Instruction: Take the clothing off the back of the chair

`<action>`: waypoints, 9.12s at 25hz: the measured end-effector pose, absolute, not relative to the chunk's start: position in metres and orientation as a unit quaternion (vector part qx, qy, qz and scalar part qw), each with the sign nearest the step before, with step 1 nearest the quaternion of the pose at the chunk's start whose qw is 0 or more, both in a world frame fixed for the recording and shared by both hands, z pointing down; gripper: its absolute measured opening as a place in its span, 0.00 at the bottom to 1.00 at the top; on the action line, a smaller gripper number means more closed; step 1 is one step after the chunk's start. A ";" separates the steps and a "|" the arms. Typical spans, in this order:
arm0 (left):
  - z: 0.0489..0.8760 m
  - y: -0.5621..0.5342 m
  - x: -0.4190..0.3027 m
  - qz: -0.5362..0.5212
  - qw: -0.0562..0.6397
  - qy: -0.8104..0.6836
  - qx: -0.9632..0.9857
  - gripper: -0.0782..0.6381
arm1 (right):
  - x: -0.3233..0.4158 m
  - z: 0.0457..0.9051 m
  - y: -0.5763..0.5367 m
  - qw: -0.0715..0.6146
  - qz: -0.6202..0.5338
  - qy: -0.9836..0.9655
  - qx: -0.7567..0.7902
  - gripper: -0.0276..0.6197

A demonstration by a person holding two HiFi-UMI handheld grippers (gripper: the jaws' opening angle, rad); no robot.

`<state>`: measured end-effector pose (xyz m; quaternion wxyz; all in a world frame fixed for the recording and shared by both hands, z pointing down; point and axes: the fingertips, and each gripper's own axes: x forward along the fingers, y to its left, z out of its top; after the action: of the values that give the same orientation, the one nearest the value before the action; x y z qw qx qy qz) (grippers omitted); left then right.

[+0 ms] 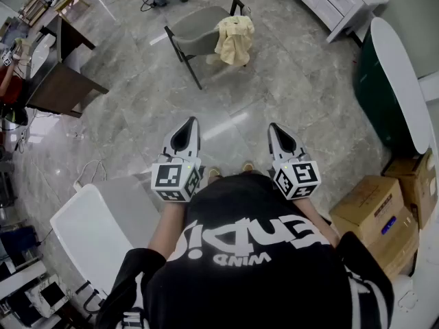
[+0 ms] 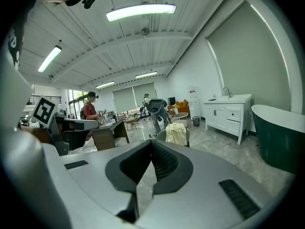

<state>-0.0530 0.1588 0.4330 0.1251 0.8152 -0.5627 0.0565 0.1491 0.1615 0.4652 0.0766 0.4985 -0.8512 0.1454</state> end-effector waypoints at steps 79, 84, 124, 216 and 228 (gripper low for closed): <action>0.430 -0.249 -0.136 0.061 0.124 -0.517 0.845 0.13 | 0.017 0.471 -0.249 0.089 0.153 -0.869 0.461 0.49; 0.432 -0.251 -0.135 0.062 0.125 -0.510 0.849 0.13 | 0.024 0.490 -0.257 0.099 0.185 -0.855 0.475 0.51; 0.445 -0.267 -0.144 0.082 0.138 -0.525 0.836 0.13 | 0.037 0.663 -0.344 0.235 0.269 -0.833 0.423 0.53; 0.428 -0.006 -0.031 0.056 0.122 -0.447 0.885 0.13 | 0.152 0.347 0.025 -0.022 0.036 -0.838 0.544 0.20; 0.430 -0.001 -0.039 0.054 0.119 -0.463 0.877 0.13 | 0.140 0.450 0.014 0.012 0.091 -0.822 0.562 0.20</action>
<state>-0.0390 -0.0014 0.4296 0.1192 0.8765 -0.4632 0.0540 0.1401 0.0136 0.4503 0.0120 0.5623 -0.8219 0.0910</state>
